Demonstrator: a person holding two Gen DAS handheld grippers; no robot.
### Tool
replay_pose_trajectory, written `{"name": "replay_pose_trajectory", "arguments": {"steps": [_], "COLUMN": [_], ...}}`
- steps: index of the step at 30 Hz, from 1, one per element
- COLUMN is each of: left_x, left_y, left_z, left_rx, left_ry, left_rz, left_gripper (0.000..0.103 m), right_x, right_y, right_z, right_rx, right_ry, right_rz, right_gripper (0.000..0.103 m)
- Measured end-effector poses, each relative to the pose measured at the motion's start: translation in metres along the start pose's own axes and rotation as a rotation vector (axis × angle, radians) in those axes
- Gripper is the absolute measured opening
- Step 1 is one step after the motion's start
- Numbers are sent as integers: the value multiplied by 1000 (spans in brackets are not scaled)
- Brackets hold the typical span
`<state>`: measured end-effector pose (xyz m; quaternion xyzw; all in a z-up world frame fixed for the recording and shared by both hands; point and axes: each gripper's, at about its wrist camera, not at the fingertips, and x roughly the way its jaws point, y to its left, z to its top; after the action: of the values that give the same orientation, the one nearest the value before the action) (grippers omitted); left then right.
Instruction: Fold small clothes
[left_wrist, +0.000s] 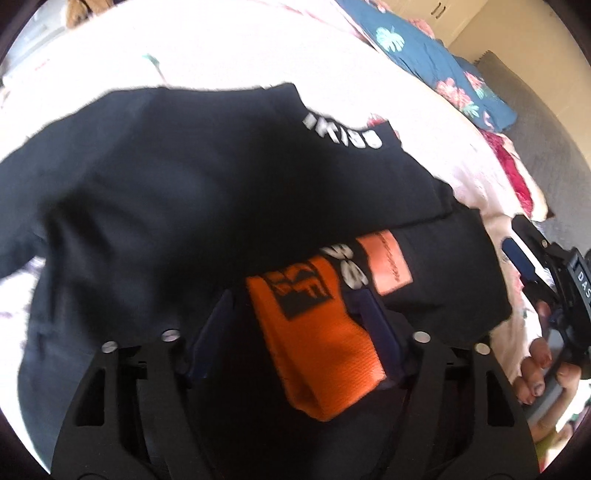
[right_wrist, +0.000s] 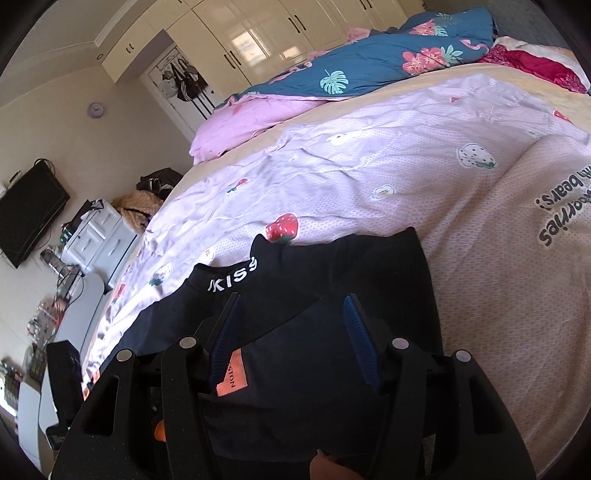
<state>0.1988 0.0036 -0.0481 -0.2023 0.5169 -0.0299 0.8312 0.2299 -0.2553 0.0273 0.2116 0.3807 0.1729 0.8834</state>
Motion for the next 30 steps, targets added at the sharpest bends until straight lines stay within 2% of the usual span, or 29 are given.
{"name": "replay_pose_trajectory", "arguments": {"steps": [2,3,5,6,8,13,21,25,30], "left_x": [4,4,3,2,-10,-54,-112,-124,-122], "left_y": [-1,-1,2,2,-3,-26,-43,-42,-24], "left_z": [-1,-1,-1,-1,1,10,21,24,25], "left_rx": [-16,-21,-44,-52,-27,67,99,100,62], "left_ry": [-8,-20,-37,-36,-65,-187,-317,-363,-341], "left_rz": [13,16,-33,-58,-101,-125,-203,-176,-158], "left_gripper": [47,36,11,7,7,6,6,6,6], "right_x": [-1,-3,-8,-11,-19,-33,-37,-36,-33], "right_y": [-1,-1,-3,-6,-15,-36,-41,-38,-33], "right_z": [1,2,6,8,13,23,25,24,22], "right_rx": [-3,-11,-22,-19,1,53,57,44,32], "right_ry": [-6,-13,-35,-47,-69,-120,-135,-127,-118], "right_rz": [-5,-10,-27,-32,-36,-74,-100,-103,-106], "right_gripper": [55,55,55,55,55,55,55,55,55]}}
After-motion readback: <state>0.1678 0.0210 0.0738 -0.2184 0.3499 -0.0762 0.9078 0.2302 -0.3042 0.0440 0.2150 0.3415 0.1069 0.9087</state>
